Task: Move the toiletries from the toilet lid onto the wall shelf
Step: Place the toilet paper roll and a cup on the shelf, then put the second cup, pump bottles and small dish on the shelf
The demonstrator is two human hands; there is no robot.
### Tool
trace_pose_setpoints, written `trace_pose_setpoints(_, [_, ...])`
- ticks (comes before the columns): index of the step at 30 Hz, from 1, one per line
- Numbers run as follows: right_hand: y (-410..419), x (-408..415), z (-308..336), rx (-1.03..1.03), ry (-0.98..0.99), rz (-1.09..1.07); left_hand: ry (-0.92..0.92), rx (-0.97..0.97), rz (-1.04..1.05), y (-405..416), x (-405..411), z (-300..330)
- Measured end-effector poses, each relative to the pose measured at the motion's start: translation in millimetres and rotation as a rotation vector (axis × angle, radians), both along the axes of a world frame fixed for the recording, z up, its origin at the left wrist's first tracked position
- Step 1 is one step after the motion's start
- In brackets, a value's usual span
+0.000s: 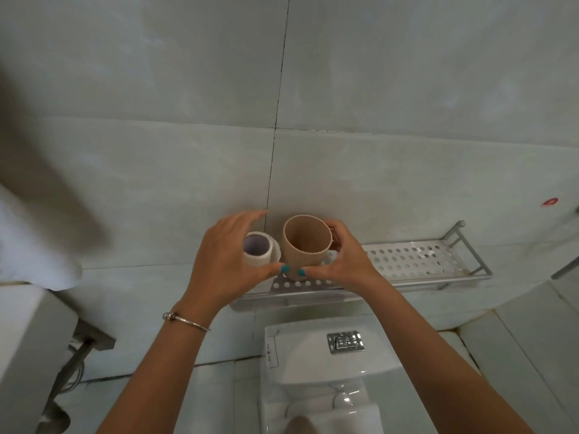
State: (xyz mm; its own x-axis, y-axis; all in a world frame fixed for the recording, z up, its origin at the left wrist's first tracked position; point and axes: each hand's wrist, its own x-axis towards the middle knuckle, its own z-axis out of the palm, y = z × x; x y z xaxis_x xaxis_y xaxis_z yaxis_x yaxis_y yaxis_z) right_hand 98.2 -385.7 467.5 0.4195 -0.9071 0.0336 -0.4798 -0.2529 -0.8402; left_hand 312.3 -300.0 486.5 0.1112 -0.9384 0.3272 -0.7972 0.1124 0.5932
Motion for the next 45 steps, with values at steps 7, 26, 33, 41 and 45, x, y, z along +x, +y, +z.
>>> trace_pose_setpoints(7, [-2, 0, 2, 0.012, 0.039, 0.039, 0.156, 0.096, 0.035, 5, 3, -23])
trace_pose_setpoints(26, [-2, 9, -3, 0.011, 0.16, -0.013, 0.39, 0.075, 0.124, -8, 1, -40])
trace_pose_setpoints(33, [5, -3, 2, 0.018, 0.174, -0.037, 0.275, 0.001, 0.114, 5, 3, -29])
trace_pose_setpoints(41, [72, -53, 18, -0.061, -0.022, -0.132, 0.278, -0.156, 0.028, 51, -21, -8])
trace_pose_setpoints(45, [128, -104, 2, -0.063, -0.043, -0.155, 0.284, -0.159, -0.058, 95, -51, -19])
